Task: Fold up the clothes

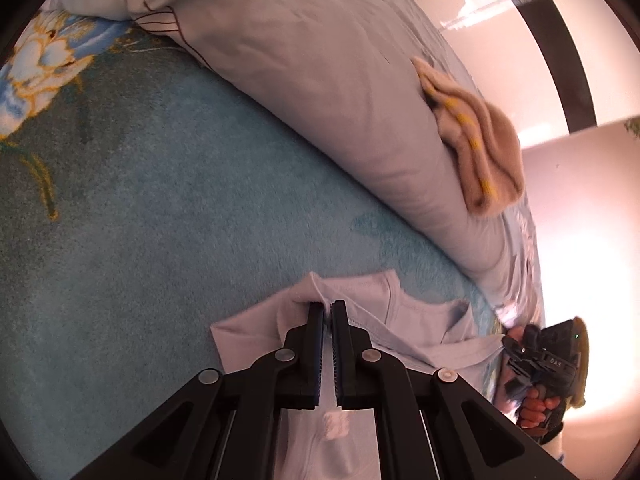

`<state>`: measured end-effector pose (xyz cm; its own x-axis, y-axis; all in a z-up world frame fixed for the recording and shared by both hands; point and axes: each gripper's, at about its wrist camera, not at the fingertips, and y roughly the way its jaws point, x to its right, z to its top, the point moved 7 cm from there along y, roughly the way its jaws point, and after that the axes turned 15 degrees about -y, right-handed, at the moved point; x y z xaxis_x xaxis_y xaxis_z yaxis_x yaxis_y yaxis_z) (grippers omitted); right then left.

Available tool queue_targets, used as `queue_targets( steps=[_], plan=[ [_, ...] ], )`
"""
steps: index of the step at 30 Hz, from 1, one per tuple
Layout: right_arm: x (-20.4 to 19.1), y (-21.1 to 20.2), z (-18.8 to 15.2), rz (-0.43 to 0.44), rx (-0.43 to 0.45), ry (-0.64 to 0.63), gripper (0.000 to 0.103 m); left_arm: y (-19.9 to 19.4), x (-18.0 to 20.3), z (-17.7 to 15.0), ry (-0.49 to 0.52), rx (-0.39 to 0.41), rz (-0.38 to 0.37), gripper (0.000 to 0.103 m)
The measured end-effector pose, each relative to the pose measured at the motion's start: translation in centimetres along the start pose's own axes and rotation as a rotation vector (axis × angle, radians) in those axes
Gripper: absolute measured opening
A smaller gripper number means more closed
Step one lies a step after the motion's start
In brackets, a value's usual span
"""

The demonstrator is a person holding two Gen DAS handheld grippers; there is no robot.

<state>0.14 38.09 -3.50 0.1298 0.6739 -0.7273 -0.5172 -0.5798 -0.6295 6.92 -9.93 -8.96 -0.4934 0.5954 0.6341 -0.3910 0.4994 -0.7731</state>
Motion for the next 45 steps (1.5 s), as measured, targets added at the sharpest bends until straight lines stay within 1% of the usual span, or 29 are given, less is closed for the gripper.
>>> queue_targets(
  steps=[2, 4, 7, 10, 13, 17, 20, 24, 25, 28, 30, 31, 32, 33, 34, 35, 36, 37, 39, 42, 43, 45],
  plan=[
    [0.9, 0.3, 0.5, -0.01, 0.017, 0.04, 0.004, 0.3, -0.2, 0.6, -0.015, 0.006, 0.005, 0.005],
    [1.6, 1.0, 0.4, -0.041, 0.001, 0.057, 0.004, 1.0, -0.4, 0.9, -0.039, 0.0, 0.006, 0.005],
    [2.9, 1.8, 0.0, -0.058, -0.002, 0.116, 0.004, 1.8, -1.1, 1.1, -0.059, -0.001, 0.029, 0.005],
    [3.8, 2.1, -0.4, -0.061, 0.004, 0.161, 0.004, 2.2, -1.7, 1.2, -0.097, -0.001, 0.016, 0.005],
    [4.0, 2.1, -0.3, -0.082, 0.006, 0.153, 0.004, 2.2, -2.0, 1.4, -0.126, 0.006, 0.001, 0.005],
    [3.8, 2.5, 0.2, -0.093, 0.004, 0.135, 0.004, 1.9, -1.5, 2.0, -0.102, 0.03, 0.011, 0.005],
    [3.9, 2.7, 0.2, -0.107, -0.011, 0.133, 0.005, 1.8, -1.3, 2.2, -0.1, 0.027, 0.006, 0.006],
    [4.0, 2.0, 0.2, -0.118, 0.001, 0.139, 0.008, 1.1, -1.1, 2.4, -0.084, 0.052, 0.032, 0.005],
    [4.1, 1.6, 0.4, -0.133, 0.004, 0.127, 0.008, 0.8, -1.3, 2.3, -0.088, 0.061, 0.039, 0.006],
    [4.2, 0.3, 1.0, -0.223, 0.021, 0.098, 0.008, -0.4, -2.5, 2.1, -0.118, 0.099, 0.078, 0.006],
    [4.3, -0.8, 1.0, -0.237, 0.031, 0.089, 0.008, -1.1, -3.3, 1.7, -0.135, 0.115, 0.112, 0.006],
    [4.0, -1.3, 0.7, -0.229, 0.029, 0.08, 0.008, -1.5, -3.7, 1.4, -0.143, 0.122, 0.128, 0.008],
    [3.8, -1.6, 0.2, -0.229, 0.019, 0.065, 0.01, -1.8, -3.9, 1.0, -0.142, 0.125, 0.144, 0.011],
    [3.6, -1.8, -0.4, -0.228, 0.009, 0.05, 0.014, -2.0, -3.8, 0.4, -0.128, 0.127, 0.156, 0.021],
    [3.6, -2.3, -1.2, -0.23, -0.004, 0.037, 0.026, -2.2, -3.6, -0.4, -0.109, 0.129, 0.166, 0.035],
    [3.7, -2.8, -2.1, -0.231, -0.016, 0.024, 0.037, -2.3, -3.1, -1.2, -0.082, 0.129, 0.173, 0.043],
    [3.5, -2.8, -3.2, -0.216, -0.028, 0.022, 0.04, -2.2, -2.3, -2.4, -0.044, 0.122, 0.169, 0.055],
    [3.4, -2.8, -4.3, -0.201, -0.04, 0.019, 0.043, -2.0, -1.3, -3.6, -0.002, 0.113, 0.16, 0.06],
    [3.4, -2.3, -6.4, -0.177, -0.068, 0.032, 0.046, -1.5, 0.6, -5.8, 0.08, 0.087, 0.144, 0.063],
    [3.6, -1.5, -9.2, -0.153, -0.106, 0.052, 0.047, 0.3, 3.9, -9.3, 0.185, 0.025, 0.126, 0.063],
    [3.7, -1.5, -9.4, -0.15, -0.096, 0.06, 0.047, 1.1, 4.8, -10.4, 0.211, -0.007, 0.111, 0.063],
    [3.6, -1.3, -9.7, -0.14, -0.075, 0.079, 0.047, 2.9, 6.5, -12.4, 0.271, -0.055, 0.107, 0.062]
  ],
)
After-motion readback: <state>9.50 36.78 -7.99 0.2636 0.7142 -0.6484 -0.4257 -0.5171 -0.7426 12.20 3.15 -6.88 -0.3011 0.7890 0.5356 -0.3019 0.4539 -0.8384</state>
